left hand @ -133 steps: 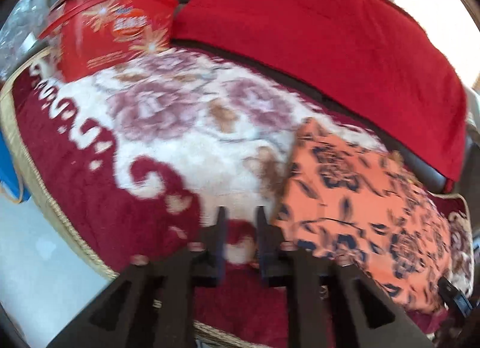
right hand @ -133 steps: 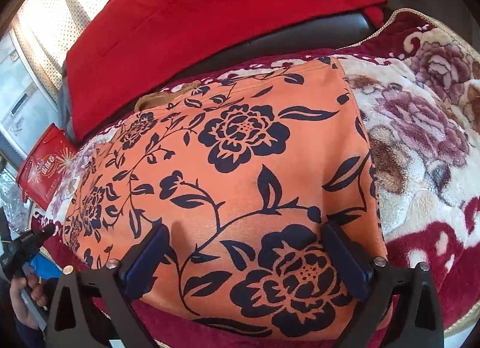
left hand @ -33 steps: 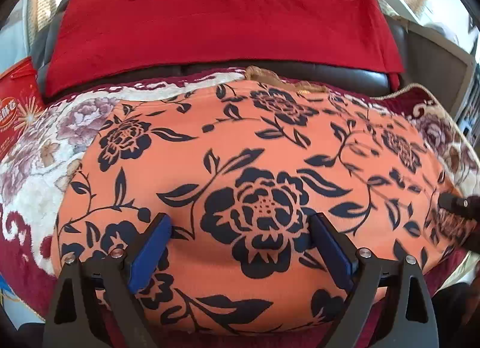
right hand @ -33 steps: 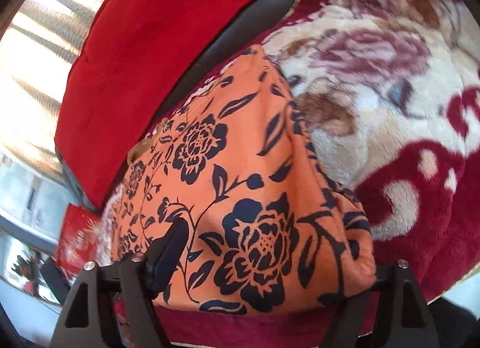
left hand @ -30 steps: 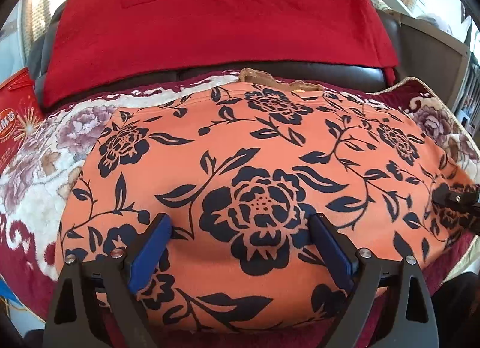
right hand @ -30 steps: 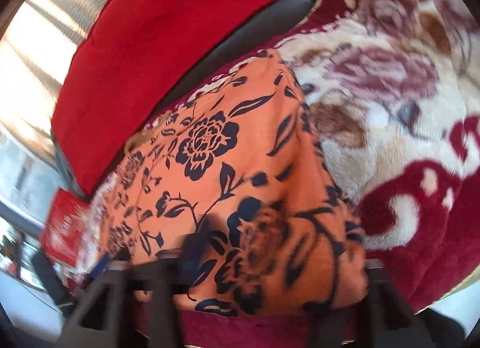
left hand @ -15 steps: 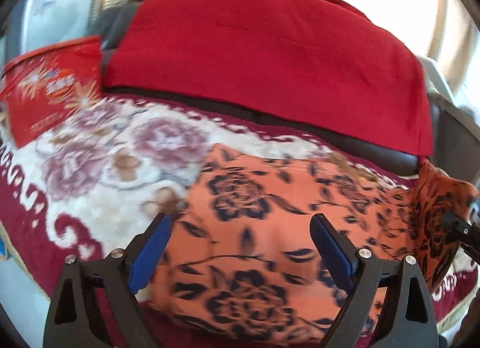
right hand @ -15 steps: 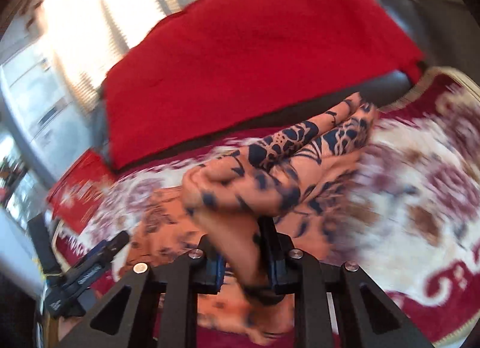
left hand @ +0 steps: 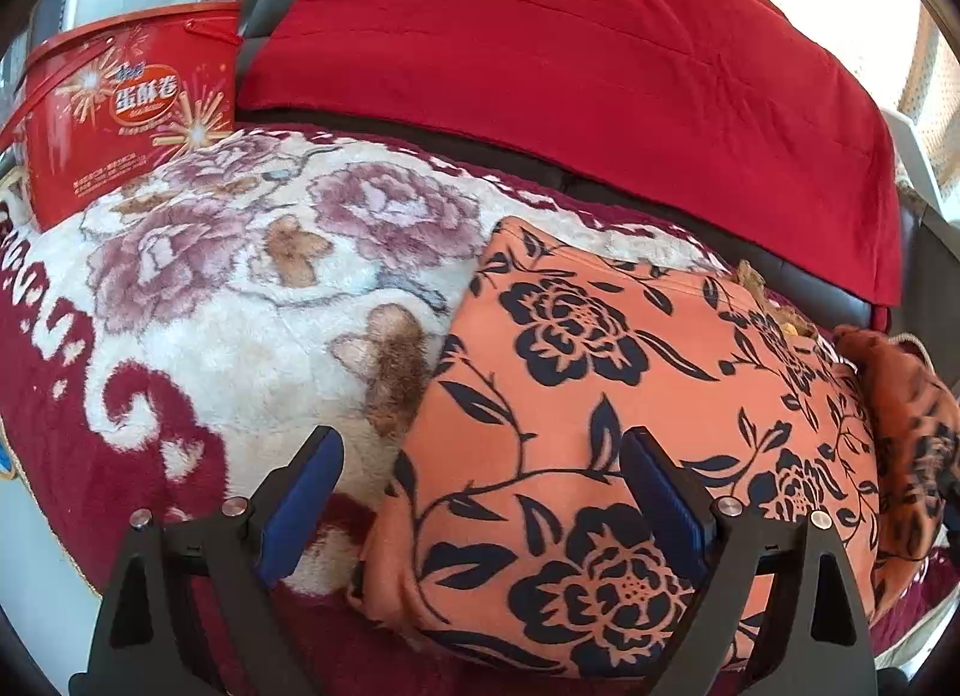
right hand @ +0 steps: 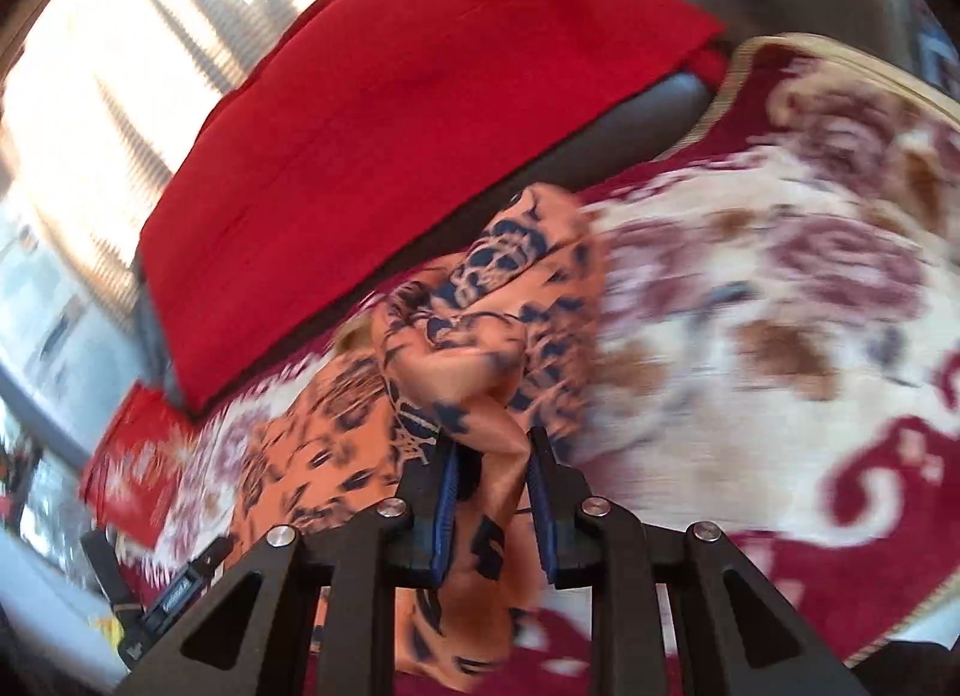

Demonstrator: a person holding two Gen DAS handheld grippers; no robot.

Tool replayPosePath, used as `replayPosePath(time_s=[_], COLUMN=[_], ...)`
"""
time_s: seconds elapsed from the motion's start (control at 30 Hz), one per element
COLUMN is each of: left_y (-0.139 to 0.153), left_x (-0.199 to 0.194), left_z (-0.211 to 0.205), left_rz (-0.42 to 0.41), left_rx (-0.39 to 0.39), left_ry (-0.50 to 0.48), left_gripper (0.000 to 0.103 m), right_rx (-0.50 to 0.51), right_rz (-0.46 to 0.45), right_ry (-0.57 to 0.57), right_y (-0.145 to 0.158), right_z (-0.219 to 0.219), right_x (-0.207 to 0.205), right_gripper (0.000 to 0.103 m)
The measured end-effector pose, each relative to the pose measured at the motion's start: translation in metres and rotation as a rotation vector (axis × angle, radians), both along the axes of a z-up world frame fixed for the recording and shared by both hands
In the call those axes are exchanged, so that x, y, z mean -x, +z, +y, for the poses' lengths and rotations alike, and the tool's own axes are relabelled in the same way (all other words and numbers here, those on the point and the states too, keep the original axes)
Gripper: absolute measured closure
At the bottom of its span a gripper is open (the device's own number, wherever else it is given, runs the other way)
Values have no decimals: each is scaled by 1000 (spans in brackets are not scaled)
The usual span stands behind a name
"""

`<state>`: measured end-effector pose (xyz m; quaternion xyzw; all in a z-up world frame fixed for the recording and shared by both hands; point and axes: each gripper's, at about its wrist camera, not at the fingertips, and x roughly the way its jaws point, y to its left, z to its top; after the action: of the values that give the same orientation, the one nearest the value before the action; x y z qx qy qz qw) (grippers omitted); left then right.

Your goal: Fold small clothes

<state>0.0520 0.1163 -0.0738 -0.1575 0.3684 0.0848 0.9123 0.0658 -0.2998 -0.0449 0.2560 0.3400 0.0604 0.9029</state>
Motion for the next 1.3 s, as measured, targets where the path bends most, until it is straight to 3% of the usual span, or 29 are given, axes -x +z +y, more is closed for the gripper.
replayPosePath(time_s=[0.1, 0.2, 0.27, 0.3, 0.4, 0.47, 0.57, 0.6, 0.63, 0.77, 0.93, 1.03, 1.1, 1.3], left_y=[0, -1, -2, -2, -4, -5, -7, -7, -7, -6, -1, 2, 4, 5], left_x=[0, 0, 0, 0, -1, -2, -4, -4, -4, -5, -3, -2, 1, 6], left_z=[-10, -19, -23, -24, -25, -25, -25, -25, -25, -25, -18, -9, -2, 27], left_rz=[-3, 0, 3, 4, 9, 15, 22, 21, 19, 13, -10, -22, -32, -46], left_rx=[-20, -38, -51, -55, -63, -60, -51, -51, -51, -48, -24, -7, 8, 64], left_ry=[-27, -49, -57, -60, -59, -57, -54, -55, -56, -55, -41, -20, -1, 72], left_gripper=[9, 9, 9, 9, 9, 9, 9, 9, 9, 9, 9, 9, 9, 9], right_rx=[-116, -247, -352, -410, -487, -504, -462, -439, -412, -203, -85, -88, -72, -3], right_rz=[32, 79, 91, 74, 43, 54, 103, 116, 134, 92, 21, 48, 20, -158], right_ry=[-49, -102, -139, -164, -215, -166, -159, -148, -128, -78, -11, -11, 27, 297], right_y=[-15, -42, -59, -65, -71, -73, -76, -77, -75, -41, -2, -3, 13, 94], right_z=[-41, -71, -86, -91, -99, -97, -91, -87, -82, -56, -29, -21, -7, 111], right_x=[12, 17, 19, 21, 22, 9, -4, -10, -16, -19, -20, -27, -24, -28], right_gripper=[77, 68, 41, 18, 14, 14, 29, 64, 79, 84, 84, 84, 84, 86])
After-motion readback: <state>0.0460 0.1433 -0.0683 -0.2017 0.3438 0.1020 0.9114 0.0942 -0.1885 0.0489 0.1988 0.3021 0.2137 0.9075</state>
